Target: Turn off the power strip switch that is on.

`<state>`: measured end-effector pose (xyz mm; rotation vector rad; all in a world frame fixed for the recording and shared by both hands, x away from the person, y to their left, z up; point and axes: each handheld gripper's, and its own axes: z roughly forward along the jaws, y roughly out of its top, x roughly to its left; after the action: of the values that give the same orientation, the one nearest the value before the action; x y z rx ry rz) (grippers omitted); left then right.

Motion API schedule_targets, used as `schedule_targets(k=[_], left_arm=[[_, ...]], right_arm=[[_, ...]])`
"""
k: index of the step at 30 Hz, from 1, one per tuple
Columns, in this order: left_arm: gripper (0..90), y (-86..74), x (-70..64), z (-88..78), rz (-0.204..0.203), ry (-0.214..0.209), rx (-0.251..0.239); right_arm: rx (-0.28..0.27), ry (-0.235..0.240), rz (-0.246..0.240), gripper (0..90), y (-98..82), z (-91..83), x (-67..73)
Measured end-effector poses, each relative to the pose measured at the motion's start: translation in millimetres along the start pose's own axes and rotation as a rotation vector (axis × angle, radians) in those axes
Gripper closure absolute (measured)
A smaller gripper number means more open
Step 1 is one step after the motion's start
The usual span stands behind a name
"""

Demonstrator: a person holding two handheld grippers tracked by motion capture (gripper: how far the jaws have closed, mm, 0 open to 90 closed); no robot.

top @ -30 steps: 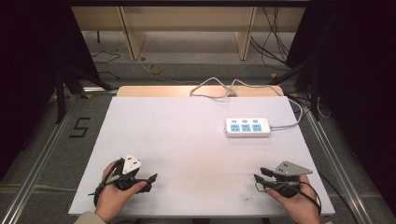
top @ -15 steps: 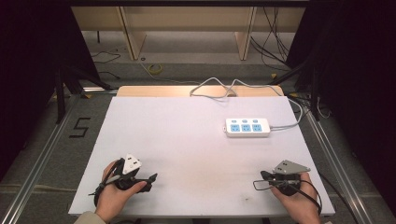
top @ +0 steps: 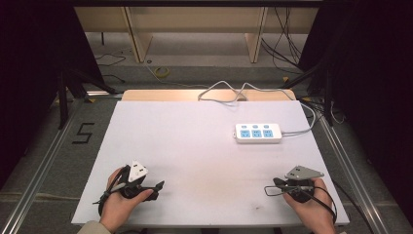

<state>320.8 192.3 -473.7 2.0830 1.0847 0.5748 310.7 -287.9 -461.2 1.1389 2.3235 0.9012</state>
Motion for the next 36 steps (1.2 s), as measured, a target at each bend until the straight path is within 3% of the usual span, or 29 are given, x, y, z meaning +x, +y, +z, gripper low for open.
schedule_targets(k=[36], left_arm=[[16.4, 0.7, -0.4, 1.0, 0.006, 0.009, -0.003]], right_arm=[[0.020, -0.001, 0.024, 90.0, 19.4, 4.5, -6.0]])
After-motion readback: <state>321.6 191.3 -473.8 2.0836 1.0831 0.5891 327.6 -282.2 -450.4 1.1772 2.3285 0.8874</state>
